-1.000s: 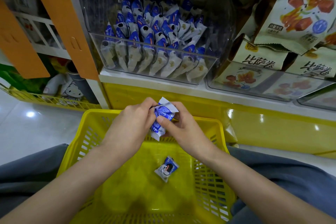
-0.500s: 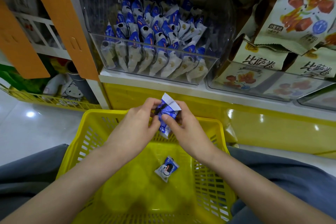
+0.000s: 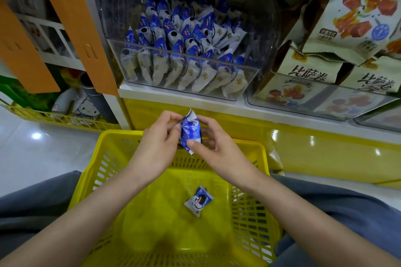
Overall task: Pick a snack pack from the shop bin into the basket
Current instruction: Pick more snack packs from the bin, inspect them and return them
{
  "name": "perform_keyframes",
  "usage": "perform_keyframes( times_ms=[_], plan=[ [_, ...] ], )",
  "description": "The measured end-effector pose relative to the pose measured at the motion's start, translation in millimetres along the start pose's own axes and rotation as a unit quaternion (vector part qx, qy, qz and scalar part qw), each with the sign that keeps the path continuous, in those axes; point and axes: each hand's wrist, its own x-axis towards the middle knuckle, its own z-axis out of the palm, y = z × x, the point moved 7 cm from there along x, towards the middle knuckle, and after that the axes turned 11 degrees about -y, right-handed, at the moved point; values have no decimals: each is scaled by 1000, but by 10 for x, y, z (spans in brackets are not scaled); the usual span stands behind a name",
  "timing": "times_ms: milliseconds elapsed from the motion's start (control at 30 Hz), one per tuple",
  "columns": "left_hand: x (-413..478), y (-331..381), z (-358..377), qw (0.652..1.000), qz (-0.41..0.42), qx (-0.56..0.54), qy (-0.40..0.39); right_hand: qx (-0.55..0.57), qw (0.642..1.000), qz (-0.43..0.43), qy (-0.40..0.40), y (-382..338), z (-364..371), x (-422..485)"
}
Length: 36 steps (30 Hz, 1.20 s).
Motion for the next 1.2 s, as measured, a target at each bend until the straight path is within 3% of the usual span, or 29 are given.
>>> perform_keyframes(
  times_ms=[100, 200, 300, 367, 433, 533, 633, 700, 933, 1100, 1200],
  plan=[
    [-5, 6, 73, 992, -42, -121, -20, -31, 998, 12, 47, -11, -79, -19],
    [-39, 64, 198, 980, -39, -183, -69, -151, 984, -4, 95, -101, -145, -83],
    [-41, 78, 156, 991, -29, -124, -39, -364, 924, -64, 95, -261, -83, -124],
    [-25, 69, 63, 994, -30, -101, 4, -442, 889, -81, 85, -317, -5, -125],
    [-17, 54, -4, 993, -31, -106, 31, -381, 918, -79, 80, -322, 6, -113],
    [-24, 86, -80, 986, -26, -153, 57, -167, 977, -40, 126, -248, -112, -69],
    [-25, 125, -136, 986, -11, -152, 68, 36, 991, 8, 127, -130, -162, 25],
    [-34, 152, -158, 987, -5, -147, 69, 110, 987, 29, 113, -93, -141, 53],
    [-59, 119, -186, 967, -37, -240, 77, 230, 969, 32, 81, -71, -117, 68],
    [-71, 114, -247, 962, -52, -252, 90, 198, 977, -2, 74, -142, -97, 32],
    [-42, 137, -216, 931, -56, -354, 61, 206, 974, -10, 90, -137, -151, 25]
  ],
)
